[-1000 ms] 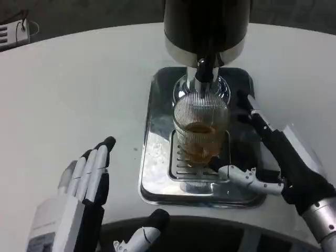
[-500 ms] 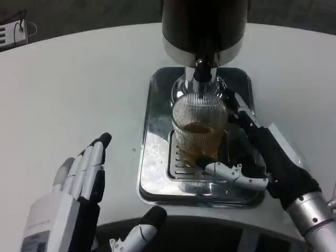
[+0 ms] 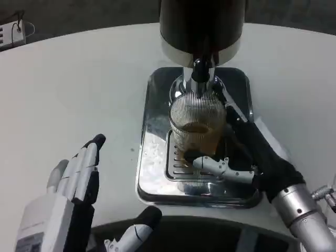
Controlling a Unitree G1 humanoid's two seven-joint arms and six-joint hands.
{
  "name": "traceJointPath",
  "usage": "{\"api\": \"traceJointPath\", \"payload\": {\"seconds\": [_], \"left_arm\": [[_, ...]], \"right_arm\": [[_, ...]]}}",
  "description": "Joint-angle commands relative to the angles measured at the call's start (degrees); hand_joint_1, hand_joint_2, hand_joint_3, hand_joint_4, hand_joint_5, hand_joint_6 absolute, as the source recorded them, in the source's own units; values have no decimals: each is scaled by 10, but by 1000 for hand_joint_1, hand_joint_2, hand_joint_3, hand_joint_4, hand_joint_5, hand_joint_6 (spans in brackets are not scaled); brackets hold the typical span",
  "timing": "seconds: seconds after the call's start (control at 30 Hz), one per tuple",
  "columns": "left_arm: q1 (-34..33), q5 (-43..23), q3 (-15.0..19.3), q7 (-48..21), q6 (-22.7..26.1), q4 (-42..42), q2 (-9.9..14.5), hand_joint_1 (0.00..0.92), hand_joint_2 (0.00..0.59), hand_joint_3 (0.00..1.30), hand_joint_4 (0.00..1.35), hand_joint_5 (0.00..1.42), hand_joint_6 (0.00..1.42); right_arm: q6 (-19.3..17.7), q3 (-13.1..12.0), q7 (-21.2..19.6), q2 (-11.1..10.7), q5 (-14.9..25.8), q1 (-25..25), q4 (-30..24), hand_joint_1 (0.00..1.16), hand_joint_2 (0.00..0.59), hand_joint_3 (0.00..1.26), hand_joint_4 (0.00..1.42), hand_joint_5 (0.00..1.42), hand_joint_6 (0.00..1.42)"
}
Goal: Grasp the cup under the faucet to collect the drink, then remove the cup.
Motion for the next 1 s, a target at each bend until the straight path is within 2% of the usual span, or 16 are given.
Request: {"api": "traceJointPath", "payload": {"seconds": [0.03, 0.33, 0.57, 1.0], "left_arm": [[6, -3, 6, -8, 11, -9, -4, 0, 154, 0, 0, 45, 0], [3, 0, 7, -17, 22, -13, -6, 0, 156, 0, 0, 50, 0], [19, 4, 13, -19, 31, -31, -11, 0, 156, 0, 0, 57, 0], [27, 7, 15, -26, 39, -46, -16, 0, 157, 0, 0, 59, 0]], "right_arm": [[-6, 12, -4, 9, -4, -11, 26, 670, 207, 0, 53, 145, 267], [-16, 22, -24, 21, -11, -40, 66, 681, 205, 0, 65, 168, 277], [-15, 25, -27, 35, 0, -55, 103, 689, 204, 0, 94, 178, 286], [-21, 38, -28, 51, -4, -56, 114, 747, 186, 33, 119, 205, 305]]}}
